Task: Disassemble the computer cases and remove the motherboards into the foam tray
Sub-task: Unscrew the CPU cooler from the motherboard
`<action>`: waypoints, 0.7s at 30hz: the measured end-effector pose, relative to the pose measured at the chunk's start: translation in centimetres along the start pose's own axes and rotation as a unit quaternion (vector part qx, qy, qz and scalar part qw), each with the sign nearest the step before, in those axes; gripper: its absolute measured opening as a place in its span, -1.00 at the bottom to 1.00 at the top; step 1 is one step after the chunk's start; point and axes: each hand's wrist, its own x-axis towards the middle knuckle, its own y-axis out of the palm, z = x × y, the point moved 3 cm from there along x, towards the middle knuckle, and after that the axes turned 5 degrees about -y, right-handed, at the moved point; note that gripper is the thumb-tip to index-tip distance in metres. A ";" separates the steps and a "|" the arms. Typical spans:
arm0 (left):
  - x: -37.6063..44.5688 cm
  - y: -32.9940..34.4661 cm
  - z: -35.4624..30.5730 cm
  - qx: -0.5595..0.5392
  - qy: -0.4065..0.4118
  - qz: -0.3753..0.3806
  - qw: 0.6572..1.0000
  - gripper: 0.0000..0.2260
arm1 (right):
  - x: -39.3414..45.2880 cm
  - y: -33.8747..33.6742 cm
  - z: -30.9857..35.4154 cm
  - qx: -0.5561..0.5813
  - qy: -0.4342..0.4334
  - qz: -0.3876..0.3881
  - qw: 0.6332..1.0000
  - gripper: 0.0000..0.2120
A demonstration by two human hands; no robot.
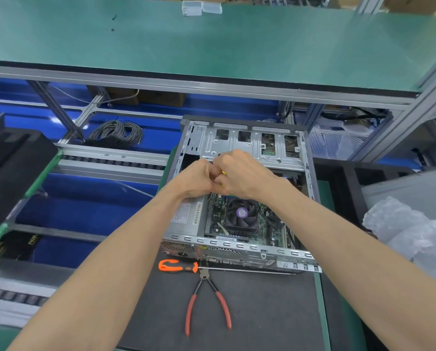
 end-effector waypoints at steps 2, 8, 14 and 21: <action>0.0 -0.1 0.2 -0.007 0.003 0.002 1.000 -0.68 | 0.0 -0.2 0.1 0.016 -0.018 0.013 1.000 -0.97; 0.0 0.1 0.1 0.007 -0.014 -0.031 0.999 -0.73 | -0.7 -0.1 -1.1 0.023 0.011 -0.042 0.999 -0.79; -0.6 0.2 -0.1 -0.006 -0.014 -0.035 0.999 -0.82 | 0.0 0.4 -0.7 -0.020 0.012 -0.044 0.999 -0.90; -0.5 0.2 -0.1 -0.009 0.024 -0.005 1.000 -0.59 | -0.9 -1.1 -0.4 0.030 -0.040 -0.015 0.999 -0.90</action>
